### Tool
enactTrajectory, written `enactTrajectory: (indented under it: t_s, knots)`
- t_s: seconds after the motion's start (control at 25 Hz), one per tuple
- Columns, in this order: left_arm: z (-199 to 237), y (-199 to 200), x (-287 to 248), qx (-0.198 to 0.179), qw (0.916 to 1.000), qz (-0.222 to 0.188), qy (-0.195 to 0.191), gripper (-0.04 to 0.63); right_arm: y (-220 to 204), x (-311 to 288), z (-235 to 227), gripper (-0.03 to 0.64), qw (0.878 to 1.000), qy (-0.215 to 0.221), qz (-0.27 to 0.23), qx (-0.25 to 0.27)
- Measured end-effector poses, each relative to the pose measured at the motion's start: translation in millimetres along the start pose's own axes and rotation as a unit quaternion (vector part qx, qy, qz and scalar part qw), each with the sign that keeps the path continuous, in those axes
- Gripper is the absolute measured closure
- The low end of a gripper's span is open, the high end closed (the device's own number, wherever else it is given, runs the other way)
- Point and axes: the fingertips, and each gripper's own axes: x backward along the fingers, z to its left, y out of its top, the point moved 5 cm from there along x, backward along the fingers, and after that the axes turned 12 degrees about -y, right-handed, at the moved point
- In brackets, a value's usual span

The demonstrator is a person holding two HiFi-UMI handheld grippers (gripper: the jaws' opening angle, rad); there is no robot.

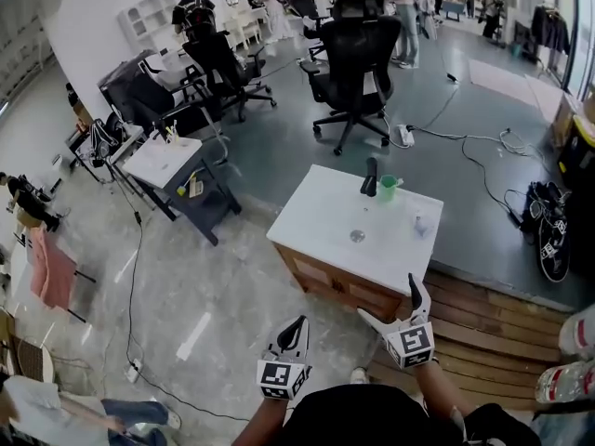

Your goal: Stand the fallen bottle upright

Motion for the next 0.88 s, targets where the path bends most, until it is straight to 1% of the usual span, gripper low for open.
enactTrajectory:
  t_s: [0.16, 0.32, 0.4, 0.48, 0.68, 0.88]
  knots:
    - [14, 12, -38, -0.009, 0.9999, -0.007, -0.003, 0.578, 6, -24, -23, 0.018, 1.0, -0.008, 0.001, 0.01]
    - [15, 20, -71, 0.002, 0.9995, -0.019, -0.024, 0.578, 7, -40, -52, 0.018, 0.999, -0.046, 0.003, 0.017]
    - [17, 21, -83, 0.003, 0.9993, -0.018, -0.032, 0.578, 6, -48, -63, 0.018, 0.998, -0.058, 0.004, 0.014]
    - [23, 23, -96, -0.001, 0.9993, -0.015, -0.035, 0.578, 5, -58, -73, 0.018, 0.998, -0.064, 0.006, 0.014]
    - [46, 22, -137, 0.005, 0.9989, -0.014, -0.044, 0.578, 2, -81, -91, 0.018, 0.997, -0.073, 0.008, 0.019]
    - [68, 34, -187, -0.011, 0.996, -0.014, -0.087, 0.578, -2, -113, -113, 0.018, 0.994, -0.106, 0.013, 0.009]
